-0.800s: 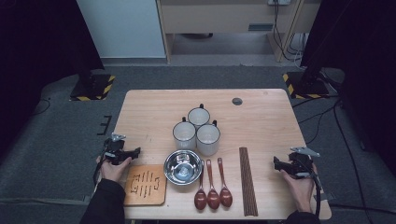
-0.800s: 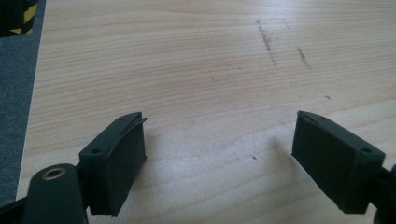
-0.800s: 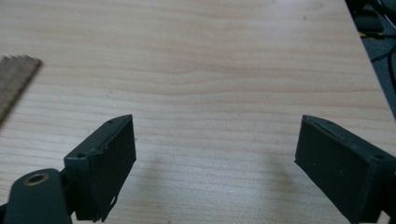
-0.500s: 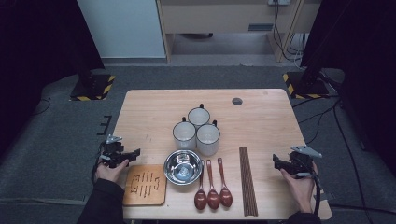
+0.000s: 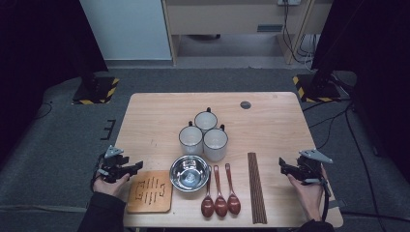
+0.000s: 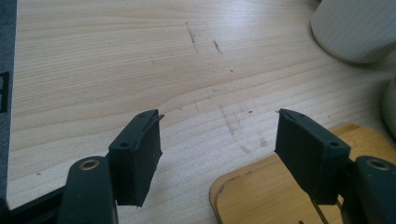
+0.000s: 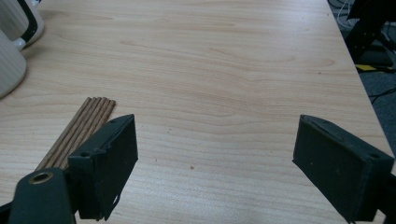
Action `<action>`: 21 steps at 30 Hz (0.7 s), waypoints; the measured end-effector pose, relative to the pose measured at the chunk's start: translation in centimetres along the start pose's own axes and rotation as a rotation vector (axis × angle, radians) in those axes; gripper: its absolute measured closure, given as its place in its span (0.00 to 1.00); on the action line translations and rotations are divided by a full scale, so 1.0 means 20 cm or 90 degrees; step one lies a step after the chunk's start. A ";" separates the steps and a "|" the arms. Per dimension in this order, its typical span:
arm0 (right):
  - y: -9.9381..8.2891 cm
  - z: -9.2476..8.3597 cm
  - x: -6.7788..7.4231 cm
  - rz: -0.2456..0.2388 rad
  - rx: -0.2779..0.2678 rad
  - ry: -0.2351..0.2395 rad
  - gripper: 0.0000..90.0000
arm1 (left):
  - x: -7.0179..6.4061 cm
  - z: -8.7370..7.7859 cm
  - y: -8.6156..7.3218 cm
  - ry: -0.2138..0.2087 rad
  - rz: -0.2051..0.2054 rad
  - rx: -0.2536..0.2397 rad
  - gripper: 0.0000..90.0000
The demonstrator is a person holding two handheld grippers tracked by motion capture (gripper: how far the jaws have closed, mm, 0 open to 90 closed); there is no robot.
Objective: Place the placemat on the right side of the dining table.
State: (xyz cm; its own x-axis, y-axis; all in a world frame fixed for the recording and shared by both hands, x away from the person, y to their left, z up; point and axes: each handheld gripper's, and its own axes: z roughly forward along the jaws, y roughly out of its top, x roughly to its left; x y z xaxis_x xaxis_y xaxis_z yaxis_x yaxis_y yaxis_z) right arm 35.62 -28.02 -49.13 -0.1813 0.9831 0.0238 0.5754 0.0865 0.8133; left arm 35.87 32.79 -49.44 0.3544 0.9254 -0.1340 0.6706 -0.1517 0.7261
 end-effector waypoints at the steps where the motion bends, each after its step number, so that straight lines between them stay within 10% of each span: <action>1: 0.00 -0.01 0.00 -0.003 -0.003 -0.002 0.15 | 0.00 0.00 0.00 -0.001 0.003 -0.006 0.37; 15: 0.09 -0.10 0.09 -0.006 -0.044 0.022 0.15 | -0.04 -0.10 -0.06 0.003 0.064 -0.050 0.39; 21: 0.14 -0.11 0.15 -0.005 -0.056 0.043 0.16 | -0.06 -0.11 -0.07 -0.013 0.029 -0.016 0.41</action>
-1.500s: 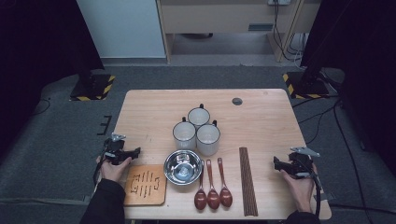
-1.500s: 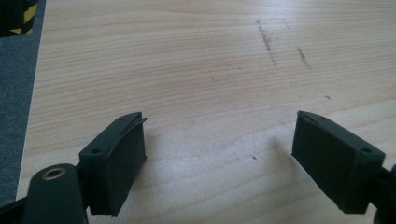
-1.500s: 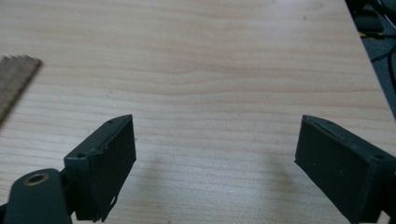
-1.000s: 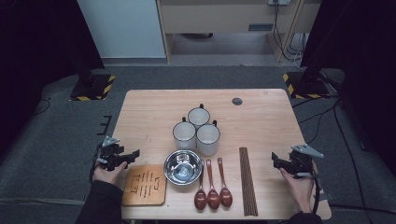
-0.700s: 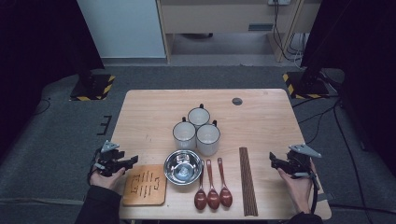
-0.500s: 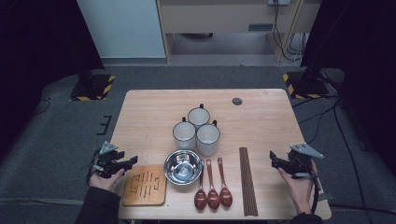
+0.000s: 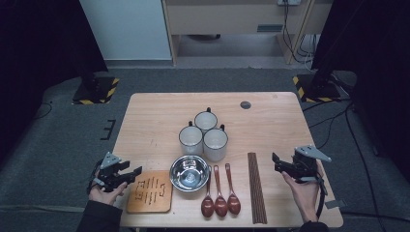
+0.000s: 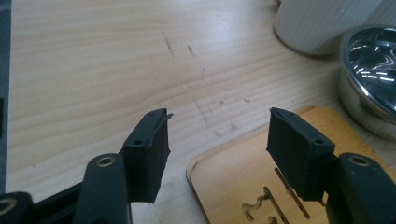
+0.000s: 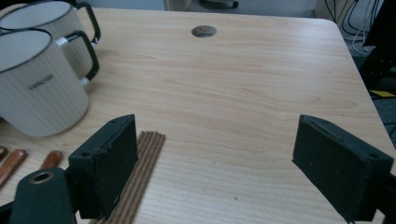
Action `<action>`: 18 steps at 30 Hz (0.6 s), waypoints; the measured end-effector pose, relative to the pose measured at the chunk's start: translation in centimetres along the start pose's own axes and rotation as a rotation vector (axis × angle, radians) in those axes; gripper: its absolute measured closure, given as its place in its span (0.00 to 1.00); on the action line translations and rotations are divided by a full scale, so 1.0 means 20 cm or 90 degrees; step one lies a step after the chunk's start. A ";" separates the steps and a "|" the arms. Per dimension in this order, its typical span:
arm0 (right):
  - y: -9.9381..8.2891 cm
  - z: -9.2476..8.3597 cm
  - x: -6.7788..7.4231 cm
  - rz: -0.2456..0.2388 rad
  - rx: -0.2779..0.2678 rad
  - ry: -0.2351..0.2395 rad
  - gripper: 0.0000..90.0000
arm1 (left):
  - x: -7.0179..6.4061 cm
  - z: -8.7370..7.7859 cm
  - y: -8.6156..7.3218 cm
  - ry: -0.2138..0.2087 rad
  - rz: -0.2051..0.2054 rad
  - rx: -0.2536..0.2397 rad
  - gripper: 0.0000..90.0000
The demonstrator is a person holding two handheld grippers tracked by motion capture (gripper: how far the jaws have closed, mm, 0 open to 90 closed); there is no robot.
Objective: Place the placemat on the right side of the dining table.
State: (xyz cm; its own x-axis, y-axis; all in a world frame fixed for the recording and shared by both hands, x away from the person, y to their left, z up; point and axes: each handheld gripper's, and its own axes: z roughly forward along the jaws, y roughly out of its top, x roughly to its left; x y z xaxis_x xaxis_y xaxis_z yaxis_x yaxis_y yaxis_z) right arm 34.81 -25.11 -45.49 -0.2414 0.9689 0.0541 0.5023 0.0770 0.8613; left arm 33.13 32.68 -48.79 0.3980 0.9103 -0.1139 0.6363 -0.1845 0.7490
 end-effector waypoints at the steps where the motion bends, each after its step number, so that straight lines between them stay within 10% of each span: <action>1: 0.01 0.00 0.01 -0.002 -0.001 0.003 0.16 | 0.00 0.00 0.00 0.000 0.000 0.000 0.40; 18: 0.08 0.02 0.36 -0.064 0.003 0.069 0.14 | -0.01 -0.10 -0.05 0.022 -0.039 -0.005 0.14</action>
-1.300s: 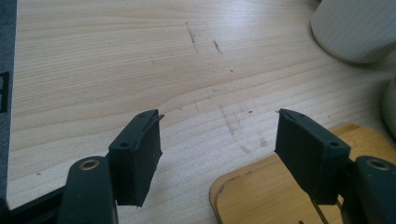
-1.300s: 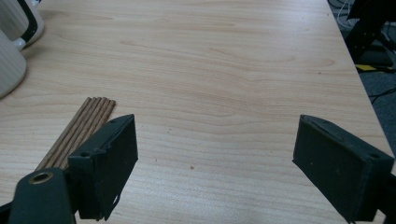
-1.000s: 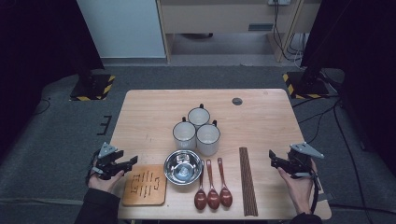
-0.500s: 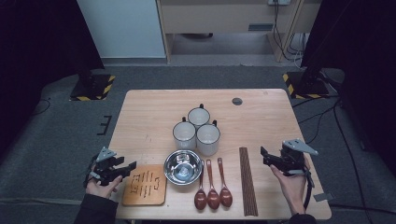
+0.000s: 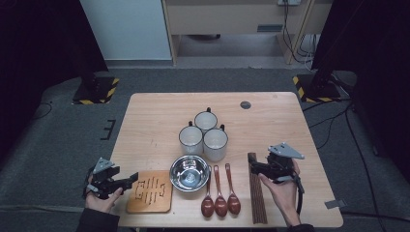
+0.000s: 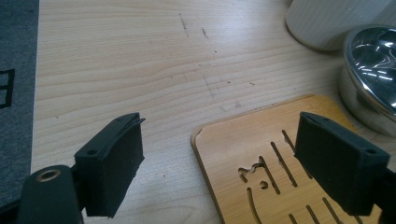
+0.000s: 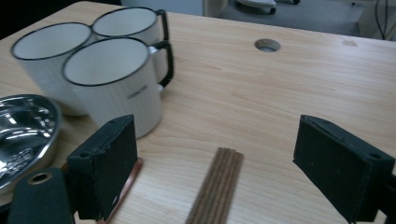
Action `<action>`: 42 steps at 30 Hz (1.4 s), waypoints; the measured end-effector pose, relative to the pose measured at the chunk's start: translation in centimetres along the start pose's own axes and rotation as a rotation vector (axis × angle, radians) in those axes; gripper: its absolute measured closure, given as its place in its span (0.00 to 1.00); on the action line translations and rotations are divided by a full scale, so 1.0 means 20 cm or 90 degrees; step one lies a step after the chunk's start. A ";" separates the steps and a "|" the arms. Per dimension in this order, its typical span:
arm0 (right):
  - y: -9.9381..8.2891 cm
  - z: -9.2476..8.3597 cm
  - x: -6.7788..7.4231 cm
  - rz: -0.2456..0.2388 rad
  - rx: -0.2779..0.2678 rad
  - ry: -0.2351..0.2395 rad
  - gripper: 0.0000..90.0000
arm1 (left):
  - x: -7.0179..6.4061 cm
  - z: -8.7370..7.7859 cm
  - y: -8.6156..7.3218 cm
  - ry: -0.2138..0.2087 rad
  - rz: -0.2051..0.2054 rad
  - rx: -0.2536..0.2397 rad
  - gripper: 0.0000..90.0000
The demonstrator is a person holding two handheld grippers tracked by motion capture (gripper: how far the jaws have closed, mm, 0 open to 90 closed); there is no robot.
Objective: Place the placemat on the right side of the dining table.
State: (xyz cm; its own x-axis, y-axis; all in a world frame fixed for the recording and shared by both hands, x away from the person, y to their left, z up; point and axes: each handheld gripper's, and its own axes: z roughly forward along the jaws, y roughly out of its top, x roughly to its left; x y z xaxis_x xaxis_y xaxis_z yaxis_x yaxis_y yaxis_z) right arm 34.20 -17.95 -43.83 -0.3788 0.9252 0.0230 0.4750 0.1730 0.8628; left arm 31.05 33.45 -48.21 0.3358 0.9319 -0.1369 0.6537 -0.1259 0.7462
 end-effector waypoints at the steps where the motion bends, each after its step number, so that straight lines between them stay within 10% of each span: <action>1: 0.01 0.00 0.02 -0.010 -0.003 -0.003 0.14 | 0.00 0.00 0.00 -0.001 0.003 0.000 0.13; 14: 0.18 -0.04 0.26 -0.034 -0.057 0.024 0.14 | -0.02 0.02 -0.01 0.002 0.016 -0.003 0.07; 42: 0.26 0.09 0.81 -0.073 -0.046 0.135 0.12 | -0.01 0.02 -0.03 -0.001 0.019 -0.020 0.10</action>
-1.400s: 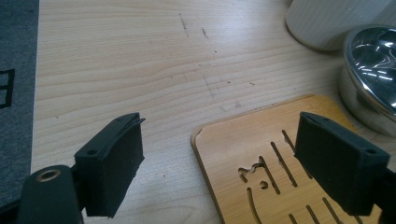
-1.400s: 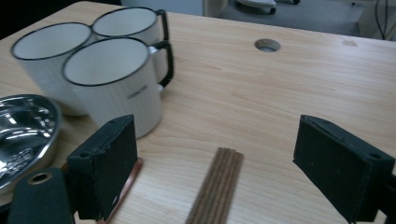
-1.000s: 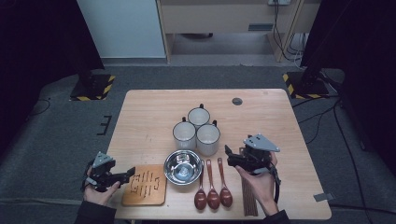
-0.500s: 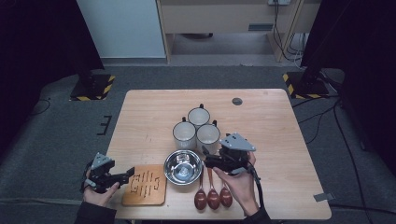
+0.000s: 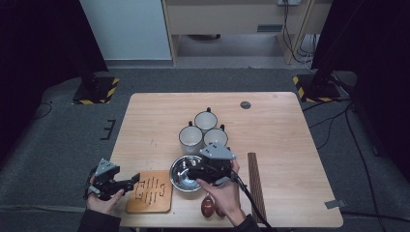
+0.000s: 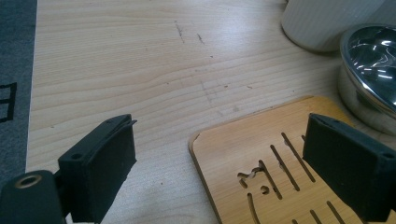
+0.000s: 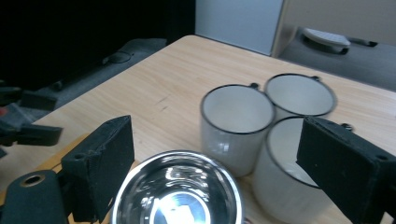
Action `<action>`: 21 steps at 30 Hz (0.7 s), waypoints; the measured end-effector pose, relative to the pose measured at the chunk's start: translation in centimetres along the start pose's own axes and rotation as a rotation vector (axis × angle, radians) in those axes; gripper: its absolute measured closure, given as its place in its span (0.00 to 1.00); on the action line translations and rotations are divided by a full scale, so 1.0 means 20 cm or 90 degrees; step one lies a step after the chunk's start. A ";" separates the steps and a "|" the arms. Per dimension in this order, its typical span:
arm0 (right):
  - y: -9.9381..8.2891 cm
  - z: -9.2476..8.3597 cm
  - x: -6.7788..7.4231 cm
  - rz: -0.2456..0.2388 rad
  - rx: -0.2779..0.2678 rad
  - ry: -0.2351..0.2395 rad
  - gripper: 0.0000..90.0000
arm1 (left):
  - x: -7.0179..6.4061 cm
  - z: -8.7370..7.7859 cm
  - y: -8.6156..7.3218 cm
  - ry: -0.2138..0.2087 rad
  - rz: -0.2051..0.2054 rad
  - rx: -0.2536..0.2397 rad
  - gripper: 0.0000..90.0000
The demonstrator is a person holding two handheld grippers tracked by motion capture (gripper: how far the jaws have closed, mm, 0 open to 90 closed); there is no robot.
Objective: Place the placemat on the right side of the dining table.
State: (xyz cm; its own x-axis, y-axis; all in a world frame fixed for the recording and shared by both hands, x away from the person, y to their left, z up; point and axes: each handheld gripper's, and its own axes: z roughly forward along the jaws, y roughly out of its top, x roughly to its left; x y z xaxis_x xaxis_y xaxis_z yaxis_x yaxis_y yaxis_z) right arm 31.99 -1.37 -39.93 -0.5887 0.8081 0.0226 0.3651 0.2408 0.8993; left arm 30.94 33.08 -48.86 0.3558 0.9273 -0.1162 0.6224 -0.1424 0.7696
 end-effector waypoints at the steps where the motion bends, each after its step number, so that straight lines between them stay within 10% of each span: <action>1: -0.01 0.02 0.04 -0.004 0.002 0.007 0.12 | 0.00 0.00 0.00 0.004 0.004 0.003 0.10; 21: -0.05 0.16 0.32 -0.013 0.023 0.058 0.12 | 0.01 0.02 -0.02 0.000 0.004 -0.001 0.12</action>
State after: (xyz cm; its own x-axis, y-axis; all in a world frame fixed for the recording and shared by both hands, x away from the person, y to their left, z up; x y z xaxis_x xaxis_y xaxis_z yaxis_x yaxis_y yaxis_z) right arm 30.23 5.36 -42.02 -0.6592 0.7506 0.0454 0.3773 0.2780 0.8834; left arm 30.95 33.19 -49.40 0.3592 0.9266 -0.1117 0.6191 -0.1470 0.7714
